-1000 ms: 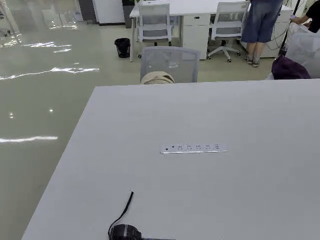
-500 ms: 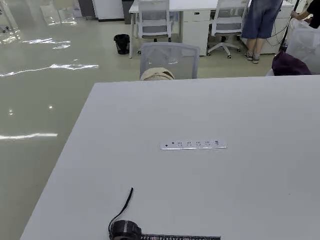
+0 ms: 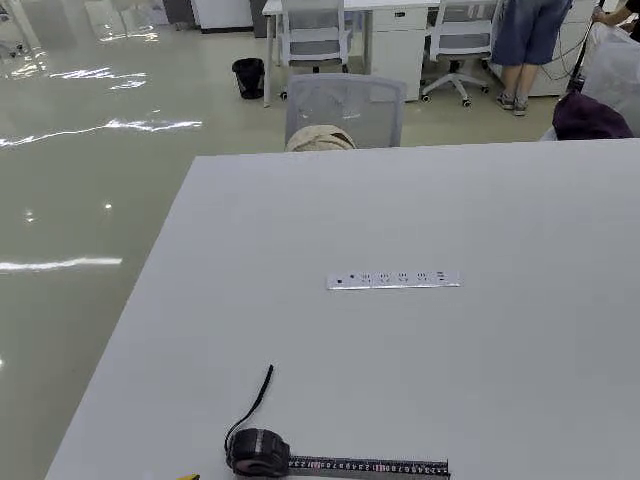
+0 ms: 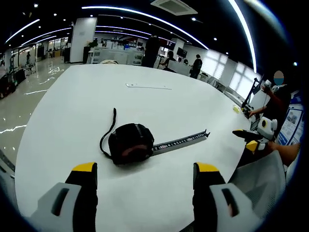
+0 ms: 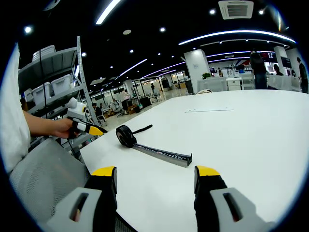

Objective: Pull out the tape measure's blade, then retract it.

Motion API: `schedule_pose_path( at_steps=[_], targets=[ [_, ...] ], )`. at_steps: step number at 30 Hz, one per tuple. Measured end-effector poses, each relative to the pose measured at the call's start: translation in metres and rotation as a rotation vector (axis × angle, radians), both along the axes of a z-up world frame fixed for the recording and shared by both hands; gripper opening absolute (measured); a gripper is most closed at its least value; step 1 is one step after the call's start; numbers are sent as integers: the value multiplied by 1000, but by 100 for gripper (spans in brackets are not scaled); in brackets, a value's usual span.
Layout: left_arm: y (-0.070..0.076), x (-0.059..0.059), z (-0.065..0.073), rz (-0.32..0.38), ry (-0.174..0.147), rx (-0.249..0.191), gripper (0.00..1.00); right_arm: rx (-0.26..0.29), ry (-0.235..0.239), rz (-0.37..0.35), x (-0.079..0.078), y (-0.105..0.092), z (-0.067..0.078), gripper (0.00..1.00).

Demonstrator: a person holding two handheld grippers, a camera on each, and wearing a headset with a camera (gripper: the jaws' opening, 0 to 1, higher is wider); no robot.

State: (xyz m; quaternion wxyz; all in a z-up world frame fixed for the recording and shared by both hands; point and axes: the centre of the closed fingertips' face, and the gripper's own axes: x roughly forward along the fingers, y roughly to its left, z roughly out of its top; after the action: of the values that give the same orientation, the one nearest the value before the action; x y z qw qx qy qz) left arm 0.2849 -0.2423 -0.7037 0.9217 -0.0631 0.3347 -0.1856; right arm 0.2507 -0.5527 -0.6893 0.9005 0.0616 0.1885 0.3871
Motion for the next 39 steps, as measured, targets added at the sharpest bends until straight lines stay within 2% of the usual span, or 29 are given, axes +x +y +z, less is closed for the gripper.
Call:
schedule_pose_path(
  at_steps=[2, 3, 8, 13, 17, 25, 30, 39],
  targets=[
    [-1, 2, -1, 13, 6, -11, 81, 3, 1, 0, 0, 0, 0, 65],
    [-1, 4, -4, 26, 21, -13, 81, 3, 1, -1, 0, 0, 1, 65],
    [-6, 9, -7, 45, 27, -33, 82, 0, 1, -2, 1, -1, 0, 65],
    [-6, 13, -14, 76, 39, -27, 82, 1, 7, -4, 1, -2, -2, 65],
    [-6, 17, -18, 102, 46, -41, 82, 0, 11, -3, 1, -2, -4, 65],
    [-5, 26, -25, 154, 72, -25, 83, 1, 15, -4, 2, -3, -3, 65],
    [-7, 33, -24, 172, 69, -21, 83, 0, 17, 0, 4, -1, -4, 65],
    [-9, 44, -33, 193, 81, -13, 83, 0, 22, 2, 8, -1, -6, 64]
  ],
)
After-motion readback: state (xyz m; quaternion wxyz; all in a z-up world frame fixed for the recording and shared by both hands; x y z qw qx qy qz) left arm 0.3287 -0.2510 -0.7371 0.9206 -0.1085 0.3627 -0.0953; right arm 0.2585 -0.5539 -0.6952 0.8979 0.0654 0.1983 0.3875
